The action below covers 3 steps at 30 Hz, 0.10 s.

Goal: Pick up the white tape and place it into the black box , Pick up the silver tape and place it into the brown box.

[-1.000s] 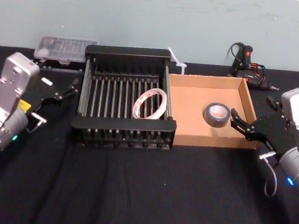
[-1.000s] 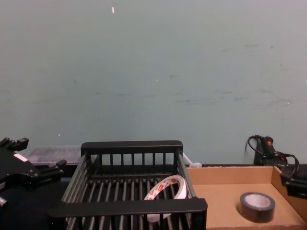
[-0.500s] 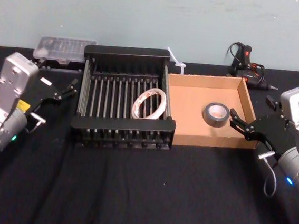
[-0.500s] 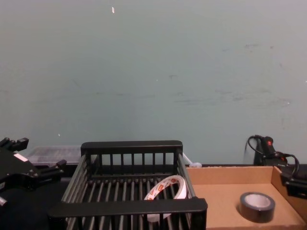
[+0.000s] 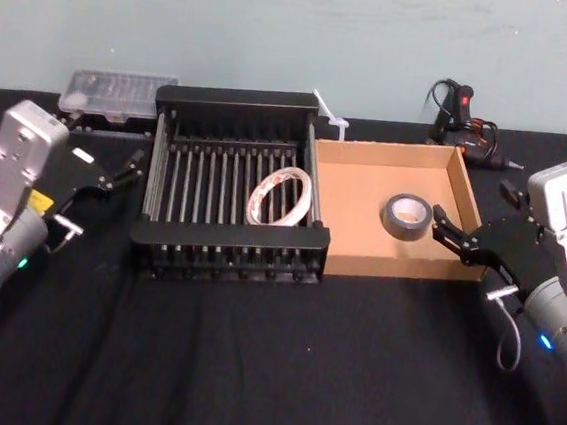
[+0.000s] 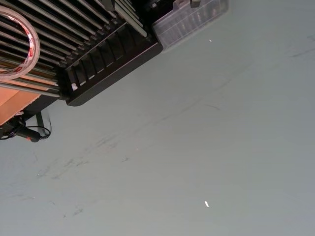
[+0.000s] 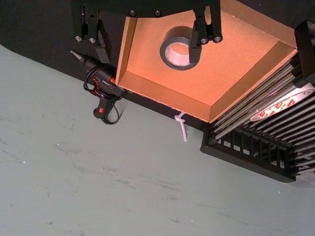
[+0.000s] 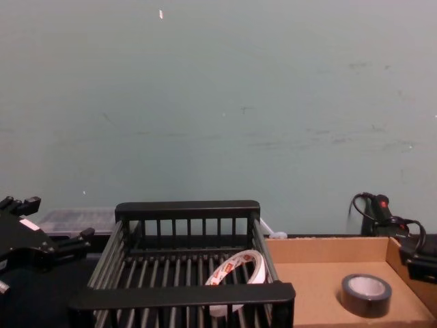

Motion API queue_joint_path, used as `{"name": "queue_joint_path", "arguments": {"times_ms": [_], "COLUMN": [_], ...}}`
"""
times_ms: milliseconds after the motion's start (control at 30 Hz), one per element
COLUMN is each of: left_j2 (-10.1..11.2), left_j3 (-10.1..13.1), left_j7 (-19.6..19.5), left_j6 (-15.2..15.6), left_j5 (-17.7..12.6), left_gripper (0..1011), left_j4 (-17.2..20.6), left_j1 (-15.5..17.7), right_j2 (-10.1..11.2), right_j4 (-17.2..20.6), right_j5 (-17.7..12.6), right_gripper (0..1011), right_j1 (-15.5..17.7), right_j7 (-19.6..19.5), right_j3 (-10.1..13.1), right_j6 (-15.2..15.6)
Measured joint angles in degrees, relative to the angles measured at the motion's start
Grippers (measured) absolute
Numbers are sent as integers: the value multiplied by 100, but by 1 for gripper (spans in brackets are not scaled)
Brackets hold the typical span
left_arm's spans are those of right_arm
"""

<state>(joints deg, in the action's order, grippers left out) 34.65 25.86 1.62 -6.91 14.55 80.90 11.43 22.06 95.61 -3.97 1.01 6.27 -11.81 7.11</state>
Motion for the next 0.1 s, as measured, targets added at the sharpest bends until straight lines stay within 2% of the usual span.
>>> {"name": "queue_joint_path", "arguments": {"times_ms": [100], "left_j2": [0], "left_j3": [0], "left_j7": [0], "left_j6": [0], "left_j5": [0], "left_gripper": [1001], "left_j4": [0], "left_j1": [0], "right_j2": [0], "right_j4": [0], "right_j5": [0], "right_gripper": [1003], "right_j1": [0], "right_j7": [0], "right_j3": [0], "right_j6": [0]}}
